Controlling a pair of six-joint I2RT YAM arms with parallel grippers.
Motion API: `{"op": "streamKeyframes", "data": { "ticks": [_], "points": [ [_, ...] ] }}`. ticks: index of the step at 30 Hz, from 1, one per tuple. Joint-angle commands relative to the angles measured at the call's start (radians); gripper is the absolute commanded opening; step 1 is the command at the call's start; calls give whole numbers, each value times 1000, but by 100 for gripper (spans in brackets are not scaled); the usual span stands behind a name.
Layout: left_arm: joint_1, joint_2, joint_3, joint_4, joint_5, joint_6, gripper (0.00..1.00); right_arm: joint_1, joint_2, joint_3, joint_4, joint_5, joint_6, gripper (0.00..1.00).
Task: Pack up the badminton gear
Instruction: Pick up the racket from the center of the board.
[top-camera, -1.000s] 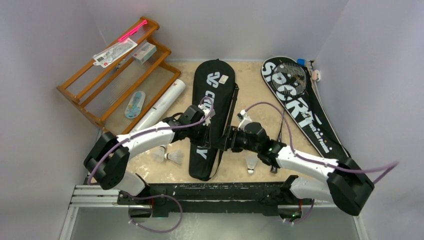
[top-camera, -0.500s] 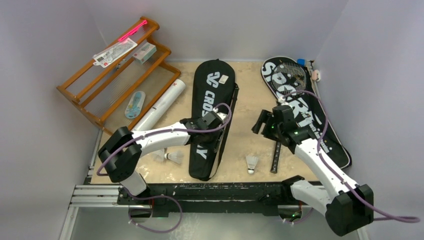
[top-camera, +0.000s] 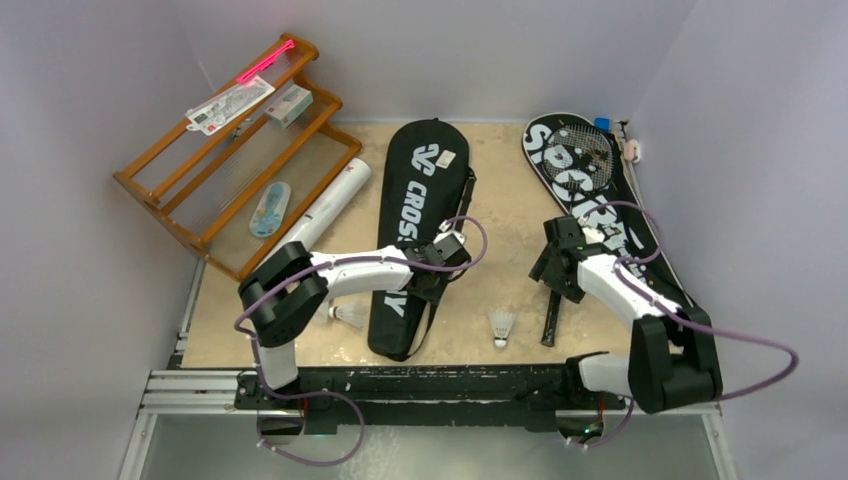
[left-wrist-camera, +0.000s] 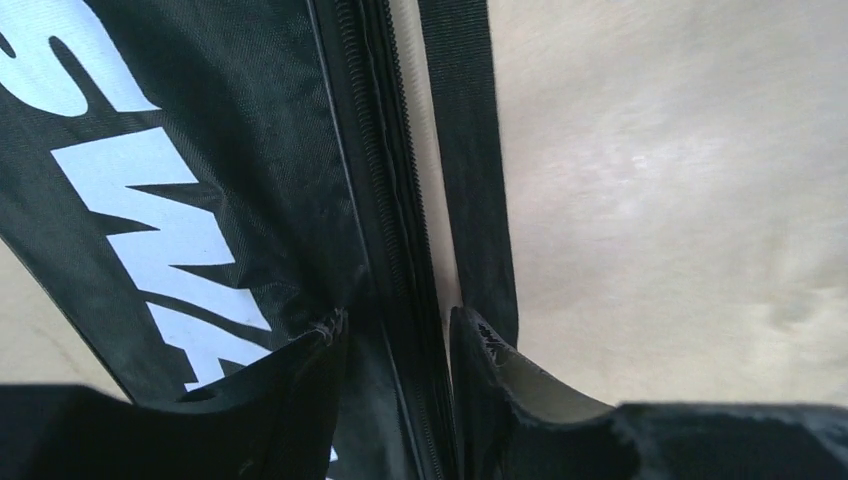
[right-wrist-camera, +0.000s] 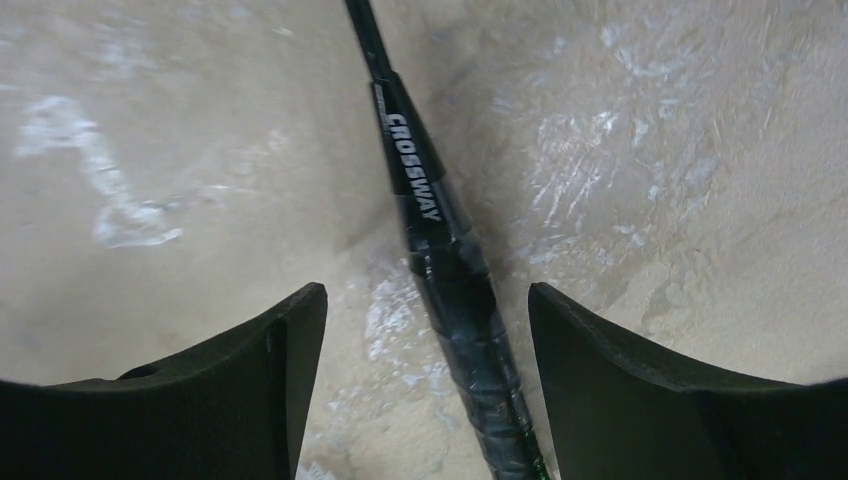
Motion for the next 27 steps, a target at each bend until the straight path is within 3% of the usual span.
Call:
{"op": "streamKeyframes", "data": {
  "ticks": [1, 3, 6, 8, 11, 15, 21, 27],
  "points": [
    [4, 40, 13, -107, -113, 1, 33, -6, 78, 43, -39, 79, 63, 75],
    [5, 41, 9, -121, -130, 5, 26, -6, 106, 49, -17, 59, 43, 74],
    [5, 49, 4, -130, -145, 8, 15, -6, 138, 62, -3, 15, 24, 65],
    [6, 51, 4, -130, -145, 8, 9, -6, 126, 65, -2, 2, 26, 50],
    [6, 31, 5, -125, -132, 12, 1, -5, 60, 69, -10, 8, 4, 17],
    [6, -28, -4, -116, -117, 26, 0, -3, -28, 132, -69, 43, -69, 2],
    [6, -122, 4, -142, -111, 34, 0, 36, -126, 218, -152, -19, -197, 0],
    [6, -173, 25, -174, -96, 26, 0, 180, -137, 332, -276, -62, -227, 0]
  ]
}}
